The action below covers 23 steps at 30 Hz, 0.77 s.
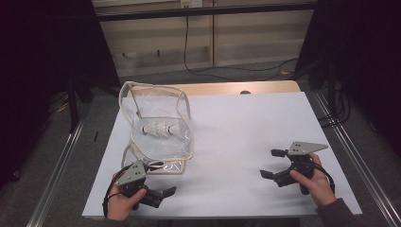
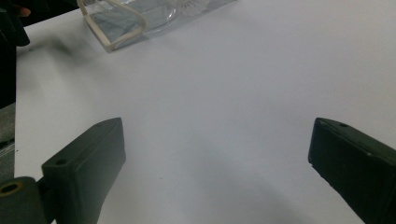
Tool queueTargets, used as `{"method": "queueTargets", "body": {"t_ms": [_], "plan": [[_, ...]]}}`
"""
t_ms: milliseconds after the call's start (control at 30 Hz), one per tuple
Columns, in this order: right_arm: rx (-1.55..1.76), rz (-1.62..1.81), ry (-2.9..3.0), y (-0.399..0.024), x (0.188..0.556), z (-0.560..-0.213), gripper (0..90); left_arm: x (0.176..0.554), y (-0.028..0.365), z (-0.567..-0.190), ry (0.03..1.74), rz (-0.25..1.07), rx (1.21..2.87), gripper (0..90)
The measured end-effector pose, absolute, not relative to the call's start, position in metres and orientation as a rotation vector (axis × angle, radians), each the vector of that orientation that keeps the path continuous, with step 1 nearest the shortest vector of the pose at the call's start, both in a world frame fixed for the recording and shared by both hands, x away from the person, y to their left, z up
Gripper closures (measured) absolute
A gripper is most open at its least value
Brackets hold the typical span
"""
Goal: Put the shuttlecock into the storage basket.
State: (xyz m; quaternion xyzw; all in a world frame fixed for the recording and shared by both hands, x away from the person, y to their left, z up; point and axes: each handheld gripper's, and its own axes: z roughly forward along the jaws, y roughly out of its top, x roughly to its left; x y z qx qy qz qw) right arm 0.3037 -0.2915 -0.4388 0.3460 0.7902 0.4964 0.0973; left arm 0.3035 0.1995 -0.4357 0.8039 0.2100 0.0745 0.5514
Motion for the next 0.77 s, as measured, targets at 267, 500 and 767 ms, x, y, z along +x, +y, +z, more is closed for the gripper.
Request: {"method": "queueTargets", "body": {"t_ms": [267, 500, 767], "plan": [[1.034, 1.465, 2.332, -0.2959, 0.3025, -0.443, 3.8, 0.3034, 0.1995, -0.4357, 0.497, 0.176, 1.901, 2.0], [1.035, 1.467, 2.32, -0.2983, 0.3012, -0.443, 3.6, 0.3035, 0.199, -0.4358, 0.498, 0.176, 1.902, 2.0], [1.032, 1.459, 2.323, -0.2993, 0.3008, -0.4444, 3.6, 0.3034, 0.1987, -0.4359, 0.498, 0.175, 1.901, 2.0]]}}
